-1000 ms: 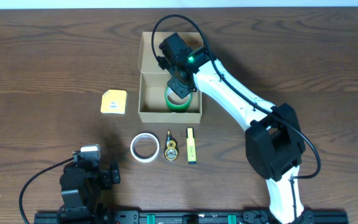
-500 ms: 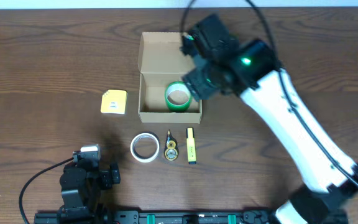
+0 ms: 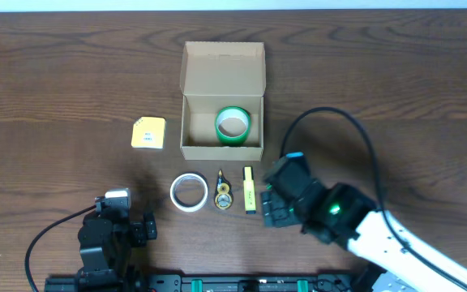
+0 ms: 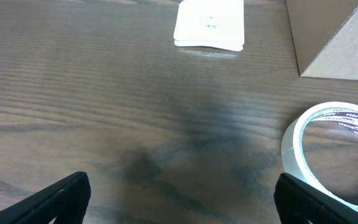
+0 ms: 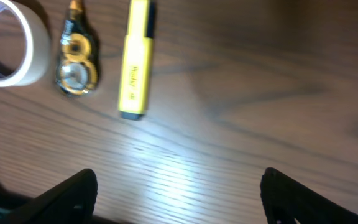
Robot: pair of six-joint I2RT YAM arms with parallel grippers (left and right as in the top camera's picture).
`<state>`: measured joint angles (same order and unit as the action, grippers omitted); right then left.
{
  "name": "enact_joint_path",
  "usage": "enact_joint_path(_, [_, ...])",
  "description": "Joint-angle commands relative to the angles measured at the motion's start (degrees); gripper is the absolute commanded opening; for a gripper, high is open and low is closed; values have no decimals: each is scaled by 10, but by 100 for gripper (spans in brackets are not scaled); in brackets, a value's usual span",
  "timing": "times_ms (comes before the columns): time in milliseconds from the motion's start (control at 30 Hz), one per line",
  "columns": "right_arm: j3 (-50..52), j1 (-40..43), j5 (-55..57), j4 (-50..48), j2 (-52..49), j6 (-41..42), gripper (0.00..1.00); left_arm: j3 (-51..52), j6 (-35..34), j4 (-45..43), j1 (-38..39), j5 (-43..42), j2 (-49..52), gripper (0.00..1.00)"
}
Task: Pack container
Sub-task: 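Move the right gripper to the yellow highlighter and grasp it, then lift the highlighter into the box and release it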
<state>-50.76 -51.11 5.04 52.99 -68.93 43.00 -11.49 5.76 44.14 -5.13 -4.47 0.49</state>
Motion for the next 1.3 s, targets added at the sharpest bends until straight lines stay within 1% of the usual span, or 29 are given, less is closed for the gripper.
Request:
enact_joint_path(0, [3, -46, 40, -21, -36, 153, 86, 5, -11, 17, 2, 4, -3, 95])
enact_joint_path(67, [3, -63, 59, -46, -103, 239, 87, 5, -11, 17, 2, 4, -3, 95])
enact_joint_path(167, [3, -62, 59, -63, -167, 285, 88, 5, -11, 17, 2, 4, -3, 95])
enact_joint_path(300, [1, -62, 54, -82, -208, 311, 88, 5, -11, 17, 2, 4, -3, 95])
enact_joint_path(467, [0, -61, 55, -117, -241, 363, 88, 5, -11, 17, 2, 4, -3, 96])
enact_joint_path(567, [0, -49, 55, -155, -257, 362, 87, 5, -11, 17, 2, 4, -3, 95])
enact_joint_path(667, [-1, -39, 55, -169, -270, 362, 86, 5, -11, 17, 2, 4, -3, 96])
enact_joint_path(800, [-1, -26, 55, -173, -276, 362, 80, 5, -11, 17, 2, 4, -3, 95])
enact_joint_path(833, [-1, -24, 55, -177, -276, 356, 77, 5, -11, 17, 2, 4, -3, 95])
enact_joint_path(933, [-1, -23, 55, -188, -278, 346, 63, 5, -11, 17, 2, 4, -3, 95])
enact_joint_path(1000, [-1, -23, 60, -189, -278, 344, 58, 5, -11, 17, 2, 4, -3, 96])
enact_joint_path(1100, [-1, -23, 66, -190, -284, 338, 57, 5, -11, 17, 2, 4, -3, 95])
enact_joint_path(1267, [-1, -23, 55, -190, -312, 336, 52, 5, -11, 17, 2, 4, -3, 95])
